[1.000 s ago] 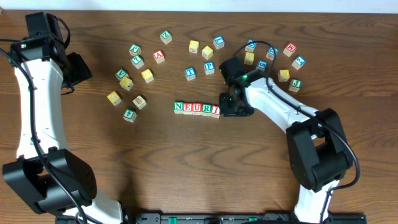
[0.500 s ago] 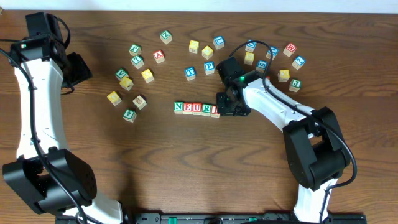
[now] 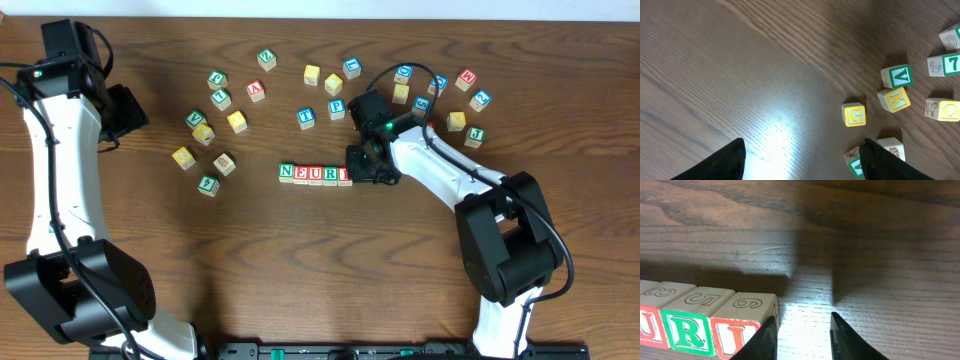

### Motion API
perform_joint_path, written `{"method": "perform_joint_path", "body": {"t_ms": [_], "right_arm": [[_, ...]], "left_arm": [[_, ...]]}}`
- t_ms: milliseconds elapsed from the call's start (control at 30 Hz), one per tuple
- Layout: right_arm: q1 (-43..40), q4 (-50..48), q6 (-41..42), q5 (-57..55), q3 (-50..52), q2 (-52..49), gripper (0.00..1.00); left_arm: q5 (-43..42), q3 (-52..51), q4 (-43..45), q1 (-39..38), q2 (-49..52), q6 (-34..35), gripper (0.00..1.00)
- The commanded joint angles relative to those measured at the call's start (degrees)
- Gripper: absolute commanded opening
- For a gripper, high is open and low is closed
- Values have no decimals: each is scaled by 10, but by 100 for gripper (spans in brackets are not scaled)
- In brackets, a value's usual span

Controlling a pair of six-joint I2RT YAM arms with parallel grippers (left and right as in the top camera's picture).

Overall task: Spell out NEURIPS
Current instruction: 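Lower the right gripper and push the I block flush against R, then move the right gripper up to the far right block cluster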

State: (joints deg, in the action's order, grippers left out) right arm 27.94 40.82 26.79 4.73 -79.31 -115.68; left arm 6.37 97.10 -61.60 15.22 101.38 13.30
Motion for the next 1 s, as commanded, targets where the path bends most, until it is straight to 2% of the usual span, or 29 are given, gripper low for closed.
{"method": "perform_joint_path", "body": {"t_ms": [0,400,667,967], "right_arm": [[3,-5,4,9,4,-7,31],[-7,17,-8,9,-7,7,27],[-23,46,-25,10,-12,57,42],[-52,66,-33,10,-15,113,49]], "left_arm": [[7,6,-3,1,2,-1,72],[7,6,-3,1,2,-1,72],[7,6,-3,1,2,-1,72],[7,6,-3,1,2,-1,72]]}}
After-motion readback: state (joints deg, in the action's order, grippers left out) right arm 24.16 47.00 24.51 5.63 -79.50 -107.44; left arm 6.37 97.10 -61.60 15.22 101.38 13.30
